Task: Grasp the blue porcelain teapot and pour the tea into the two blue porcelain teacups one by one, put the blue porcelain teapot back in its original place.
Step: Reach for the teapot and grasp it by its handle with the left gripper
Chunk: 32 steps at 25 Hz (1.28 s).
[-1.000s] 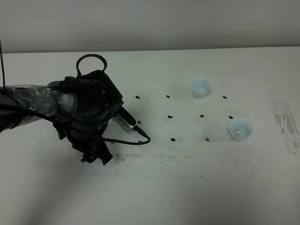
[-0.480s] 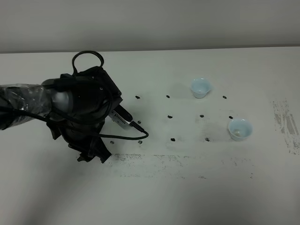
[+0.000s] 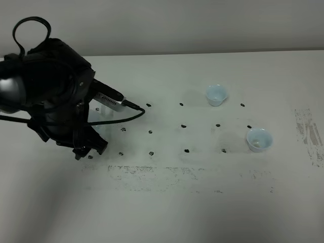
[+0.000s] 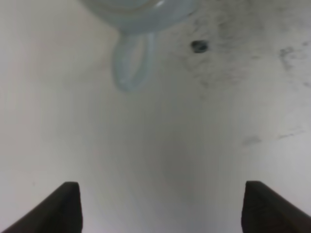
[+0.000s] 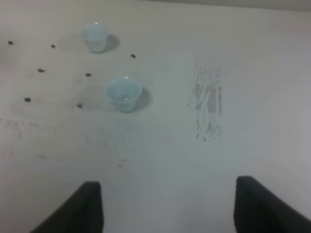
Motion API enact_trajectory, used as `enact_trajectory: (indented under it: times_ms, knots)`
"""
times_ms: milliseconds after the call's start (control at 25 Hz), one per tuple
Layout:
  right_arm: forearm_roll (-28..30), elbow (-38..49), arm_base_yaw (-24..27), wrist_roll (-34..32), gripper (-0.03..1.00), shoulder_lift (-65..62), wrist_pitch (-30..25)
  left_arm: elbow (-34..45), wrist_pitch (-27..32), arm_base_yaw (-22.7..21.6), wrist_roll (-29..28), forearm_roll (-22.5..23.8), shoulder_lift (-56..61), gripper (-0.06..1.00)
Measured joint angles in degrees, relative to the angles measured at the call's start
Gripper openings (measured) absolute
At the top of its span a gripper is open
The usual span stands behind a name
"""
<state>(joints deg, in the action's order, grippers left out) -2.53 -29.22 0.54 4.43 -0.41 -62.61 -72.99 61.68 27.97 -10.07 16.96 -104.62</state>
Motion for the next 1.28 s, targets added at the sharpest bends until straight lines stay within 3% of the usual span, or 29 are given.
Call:
enact_trajectory:
  times_ms: [280,480,640,1280]
  knots:
    - [0.00,0.00,0.00,0.00,0.59,0.00,0.00,0.00,-2.10,-5.77,6.00,-3.16,-0.19,0.64]
    - [0.00,0.00,0.00,0.00,0.59,0.00,0.00,0.00,-4.80,-6.06,11.77,-7.20,-1.84,0.63]
    - [0.00,0.00,0.00,0.00,0.59,0.00,0.00,0.00,-5.18,-6.06,15.39,-7.72,-4.50,0.59]
    - [0.00,0.00,0.00,0.00,0.59,0.00,0.00,-0.53,-12.09,-6.06,14.23,-5.83,-9.80,0.57]
